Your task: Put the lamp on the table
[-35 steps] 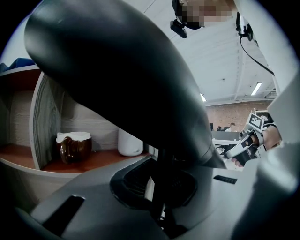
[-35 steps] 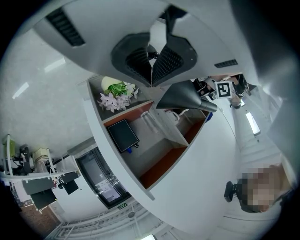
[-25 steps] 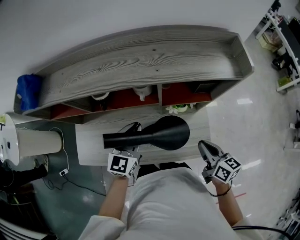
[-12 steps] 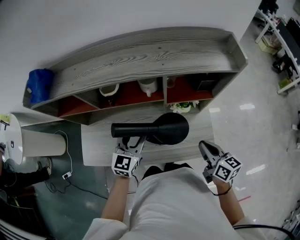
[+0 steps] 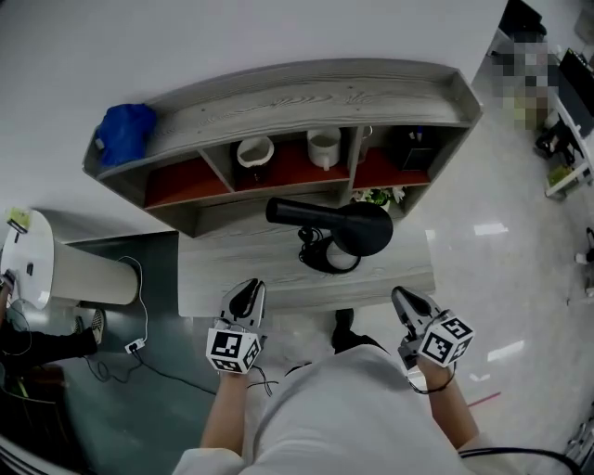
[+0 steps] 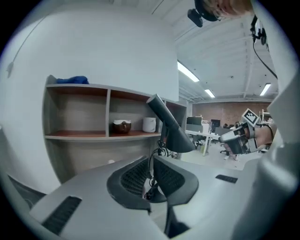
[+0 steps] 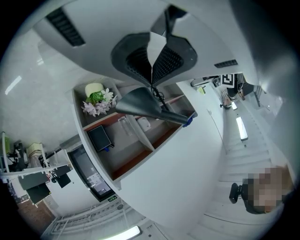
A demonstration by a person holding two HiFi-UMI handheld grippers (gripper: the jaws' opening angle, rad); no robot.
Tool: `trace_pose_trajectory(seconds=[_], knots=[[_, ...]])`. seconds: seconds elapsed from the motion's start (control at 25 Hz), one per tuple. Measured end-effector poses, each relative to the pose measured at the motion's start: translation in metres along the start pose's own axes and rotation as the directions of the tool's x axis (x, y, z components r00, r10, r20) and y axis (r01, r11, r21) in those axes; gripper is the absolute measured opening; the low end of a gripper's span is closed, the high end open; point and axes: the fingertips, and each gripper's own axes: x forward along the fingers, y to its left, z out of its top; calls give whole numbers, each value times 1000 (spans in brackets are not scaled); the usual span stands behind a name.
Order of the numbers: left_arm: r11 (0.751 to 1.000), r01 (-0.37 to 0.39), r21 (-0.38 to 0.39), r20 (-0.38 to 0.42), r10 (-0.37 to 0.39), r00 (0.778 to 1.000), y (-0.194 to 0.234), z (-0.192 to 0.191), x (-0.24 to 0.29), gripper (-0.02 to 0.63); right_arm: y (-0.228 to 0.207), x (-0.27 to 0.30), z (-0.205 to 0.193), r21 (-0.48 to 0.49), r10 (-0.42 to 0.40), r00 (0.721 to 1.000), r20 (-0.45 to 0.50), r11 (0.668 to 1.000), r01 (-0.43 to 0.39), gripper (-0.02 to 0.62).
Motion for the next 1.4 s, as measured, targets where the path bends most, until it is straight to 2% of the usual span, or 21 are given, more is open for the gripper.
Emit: trace_pose_trajectory(seconds=[0.08,0.36,0.6,0.72,0.88,1.08,1.4], knots=[[1000,9,-22,11,-9,1000,2,-2,-39,10,21,-9,-15,3,-7,1000,11,1000,7,20],[991,100,-83,58,-96,994,-14,-8,-142,9,82,-62,-52,-8,-36,997,72,999,37,18],[982,172,-78,25,-170,985,-51,-21,-188,9,115,-110,-88,-7,-62,995,72,998,62,18],[979,171,-112,4,-172,985,-60,-29,-200,9,120,-125,-97,-9,-67,995,70,998,68,18],[979,126,-158,-17,-131,991,-61,-33,-209,9,122,-139,-97,-33,-41,997,62,999,43,18],[982,88,-167,6,-88,996,-77,-16,-218,9,119,-148,-95,-66,3,1000,29,998,-1,17],[978,98,-183,33,-93,995,-117,-3,-220,9,108,-171,-79,-79,37,999,37,996,-34,17]])
